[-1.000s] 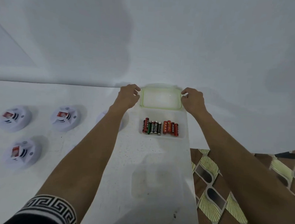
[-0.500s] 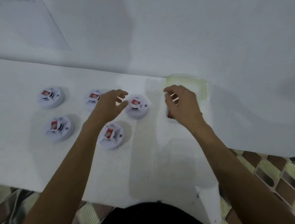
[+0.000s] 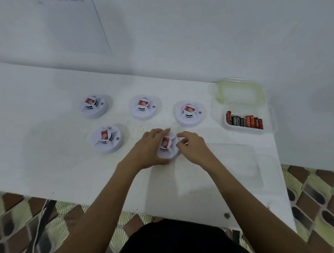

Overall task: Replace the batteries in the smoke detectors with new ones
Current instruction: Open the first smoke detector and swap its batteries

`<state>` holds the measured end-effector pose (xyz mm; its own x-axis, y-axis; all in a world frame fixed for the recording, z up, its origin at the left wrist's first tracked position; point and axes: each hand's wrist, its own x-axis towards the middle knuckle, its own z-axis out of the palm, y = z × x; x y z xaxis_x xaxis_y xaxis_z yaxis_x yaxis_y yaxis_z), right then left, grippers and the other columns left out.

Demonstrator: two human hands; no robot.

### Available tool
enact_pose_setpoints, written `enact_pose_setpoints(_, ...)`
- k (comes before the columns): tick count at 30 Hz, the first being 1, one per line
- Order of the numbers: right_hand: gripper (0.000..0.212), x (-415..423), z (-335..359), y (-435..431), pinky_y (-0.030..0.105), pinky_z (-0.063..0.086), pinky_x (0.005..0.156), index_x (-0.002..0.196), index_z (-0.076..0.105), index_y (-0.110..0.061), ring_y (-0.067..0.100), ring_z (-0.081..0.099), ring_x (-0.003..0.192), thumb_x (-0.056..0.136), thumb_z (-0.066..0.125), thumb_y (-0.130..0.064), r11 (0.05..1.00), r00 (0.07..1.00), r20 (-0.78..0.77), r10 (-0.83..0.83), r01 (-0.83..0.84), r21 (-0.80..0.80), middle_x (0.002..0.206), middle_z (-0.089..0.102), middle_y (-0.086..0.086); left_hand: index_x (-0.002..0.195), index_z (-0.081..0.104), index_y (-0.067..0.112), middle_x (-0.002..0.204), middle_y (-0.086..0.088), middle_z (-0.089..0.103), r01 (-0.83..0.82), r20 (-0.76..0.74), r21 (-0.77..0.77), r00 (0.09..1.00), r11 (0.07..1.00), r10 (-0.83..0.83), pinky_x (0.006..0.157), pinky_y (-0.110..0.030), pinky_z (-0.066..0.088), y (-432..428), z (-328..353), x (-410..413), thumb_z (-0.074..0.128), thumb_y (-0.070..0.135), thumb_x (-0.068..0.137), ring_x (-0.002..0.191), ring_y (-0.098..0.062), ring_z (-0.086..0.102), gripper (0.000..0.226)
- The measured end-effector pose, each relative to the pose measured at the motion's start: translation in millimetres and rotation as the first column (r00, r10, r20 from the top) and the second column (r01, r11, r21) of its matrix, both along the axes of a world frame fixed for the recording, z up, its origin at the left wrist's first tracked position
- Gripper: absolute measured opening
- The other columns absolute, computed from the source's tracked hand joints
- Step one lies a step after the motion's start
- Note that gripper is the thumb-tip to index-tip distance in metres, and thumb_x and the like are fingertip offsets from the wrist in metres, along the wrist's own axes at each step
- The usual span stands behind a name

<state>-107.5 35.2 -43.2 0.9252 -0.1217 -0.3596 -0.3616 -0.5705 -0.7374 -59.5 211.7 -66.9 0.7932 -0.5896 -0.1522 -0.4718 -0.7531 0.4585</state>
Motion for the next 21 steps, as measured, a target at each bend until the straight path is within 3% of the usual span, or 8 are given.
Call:
enact_pose_setpoints(4, 0.027, -7.2, 9.8, 8.7, 0.033, 0.058, 0.083, 0.115, 0.066, -0.020, 0.019, 0.066, 0.096, 0.092, 0.054, -0.011, 0.939, 0.969, 0.073, -0.234, 0.206, 0.274, 0.100, 0.068, 0.002, 0.147, 0.016, 0.038, 0.136, 0.002, 0.033, 0.053, -0.011, -0.112, 0.998, 0.992, -0.055, 0.086, -0.033, 0.050, 9.0, 6.9, 3.3, 0.083, 0.041, 0.061, 0.114, -0.018, 0.046, 0.109)
enact_pose_setpoints(8, 0.023, -24.9, 35.7, 16.7, 0.034, 0.058, 0.081, 0.111, 0.069, -0.011, 0.024, 0.069, 0.084, 0.093, 0.057, -0.003, 0.737, 0.922, 0.087, -0.377, 0.242, 0.631, 0.100, 0.066, 0.015, 0.145, 0.019, 0.035, 0.137, 0.007, 0.032, 0.067, -0.049, -0.279, 0.995, 0.958, -0.083, 0.088, -0.031, 0.050, 12.8, 25.1, -3.5, 0.084, 0.043, 0.060, 0.109, -0.009, 0.045, 0.107)
enact_pose_setpoints(9, 0.021, -29.4, 40.2, 18.2, 0.033, 0.058, 0.081, 0.111, 0.069, -0.012, 0.022, 0.069, 0.084, 0.093, 0.058, -0.006, 0.748, 0.917, 0.113, -0.383, 0.236, 0.620, 0.101, 0.067, 0.013, 0.144, 0.021, 0.033, 0.138, 0.009, 0.034, 0.066, -0.053, -0.328, 0.995, 0.942, -0.088, 0.091, -0.030, 0.048, 13.1, 29.4, -6.0, 0.083, 0.043, 0.060, 0.113, -0.006, 0.043, 0.105)
enact_pose_setpoints(11, 0.022, -36.7, 45.5, 19.9, 0.026, 0.056, 0.080, 0.114, 0.067, -0.018, 0.014, 0.067, 0.091, 0.093, 0.063, -0.021, 0.894, 0.929, 0.187, -0.318, 0.228, 0.386, 0.107, 0.068, -0.001, 0.141, 0.024, 0.029, 0.138, 0.010, 0.036, 0.038, -0.097, -0.449, 0.991, 0.893, -0.091, 0.095, -0.024, 0.045, 13.1, 38.3, -12.3, 0.085, 0.039, 0.060, 0.118, -0.003, 0.042, 0.102)
enact_pose_setpoints(13, 0.037, -43.7, 48.6, 20.6, 0.015, 0.050, 0.075, 0.122, 0.062, -0.024, 0.008, 0.062, 0.099, 0.088, 0.067, -0.038, 0.964, 0.956, 0.192, -0.222, 0.186, 0.189, 0.118, 0.062, -0.010, 0.138, 0.026, 0.025, 0.135, 0.009, 0.039, -0.001, -0.136, -0.556, 0.987, 0.831, -0.090, 0.095, -0.018, 0.043, 11.9, 44.3, -18.9, 0.088, 0.028, 0.060, 0.121, -0.005, 0.043, 0.100)
enact_pose_setpoints(17, 0.057, -58.2, 55.4, 18.8, 0.013, 0.052, 0.070, 0.124, 0.053, -0.034, 0.005, 0.059, 0.103, 0.075, 0.078, -0.046, 0.961, 0.952, 0.231, -0.203, 0.149, 0.232, 0.121, 0.054, -0.015, 0.137, 0.027, 0.018, 0.134, 0.006, 0.042, -0.032, -0.136, -0.615, 0.989, 0.788, -0.066, 0.095, -0.016, 0.044, 6.6, 48.8, -29.1, 0.091, 0.016, 0.057, 0.123, -0.008, 0.045, 0.102)
enact_pose_setpoints(21, 0.068, -68.0, 56.9, 15.9, 0.022, 0.052, 0.084, 0.124, 0.049, -0.039, 0.008, 0.052, 0.112, 0.066, 0.084, -0.048, 0.977, 0.910, 0.361, -0.206, 0.170, 0.129, 0.120, 0.044, -0.012, 0.141, 0.032, 0.011, 0.139, 0.006, 0.043, 0.005, -0.104, -0.588, 0.991, 0.809, -0.082, 0.102, -0.013, 0.036, -3.6, 53.0, -34.4, 0.090, 0.023, 0.060, 0.127, -0.005, 0.042, 0.100)
